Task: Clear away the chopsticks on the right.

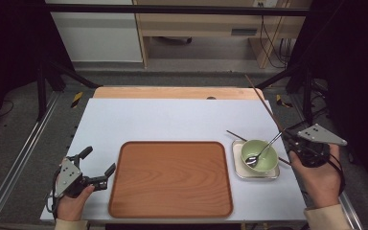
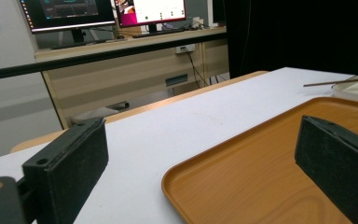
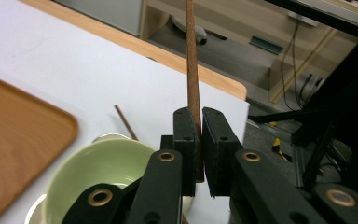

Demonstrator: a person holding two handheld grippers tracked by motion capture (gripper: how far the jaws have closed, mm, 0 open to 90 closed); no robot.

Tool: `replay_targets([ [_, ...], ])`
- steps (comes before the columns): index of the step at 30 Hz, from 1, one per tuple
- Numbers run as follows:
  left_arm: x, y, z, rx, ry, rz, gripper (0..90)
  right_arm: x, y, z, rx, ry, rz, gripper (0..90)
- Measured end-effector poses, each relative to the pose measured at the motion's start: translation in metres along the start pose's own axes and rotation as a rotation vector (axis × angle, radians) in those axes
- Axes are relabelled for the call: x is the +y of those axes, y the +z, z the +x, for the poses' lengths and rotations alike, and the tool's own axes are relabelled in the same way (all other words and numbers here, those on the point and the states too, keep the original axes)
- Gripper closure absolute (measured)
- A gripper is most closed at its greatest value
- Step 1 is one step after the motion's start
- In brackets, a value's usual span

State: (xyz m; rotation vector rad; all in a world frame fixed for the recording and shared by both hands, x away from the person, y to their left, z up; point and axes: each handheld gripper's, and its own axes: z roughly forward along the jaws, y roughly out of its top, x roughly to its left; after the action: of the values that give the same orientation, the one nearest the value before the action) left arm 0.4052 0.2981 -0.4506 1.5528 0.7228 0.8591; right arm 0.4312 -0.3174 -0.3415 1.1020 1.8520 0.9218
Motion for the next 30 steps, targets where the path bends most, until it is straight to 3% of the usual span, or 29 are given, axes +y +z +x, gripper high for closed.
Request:
replay_targets([
  [17,-0.004,-0.007,0.009,0.010,-0.027,-0.019,2.1,0.019,0.021,0.066,0.125,-0.038,-0.004,84.8],
  [18,-0.004,-0.007,0.009,0.010,-0.025,-0.015,2.1,0.019,0.022,0.075,0.138,-0.037,-0.014,84.8],
  [30,-0.005,-0.010,0.012,0.025,-0.036,-0.020,2.2,0.005,0.028,0.117,0.217,-0.029,0.017,84.7],
])
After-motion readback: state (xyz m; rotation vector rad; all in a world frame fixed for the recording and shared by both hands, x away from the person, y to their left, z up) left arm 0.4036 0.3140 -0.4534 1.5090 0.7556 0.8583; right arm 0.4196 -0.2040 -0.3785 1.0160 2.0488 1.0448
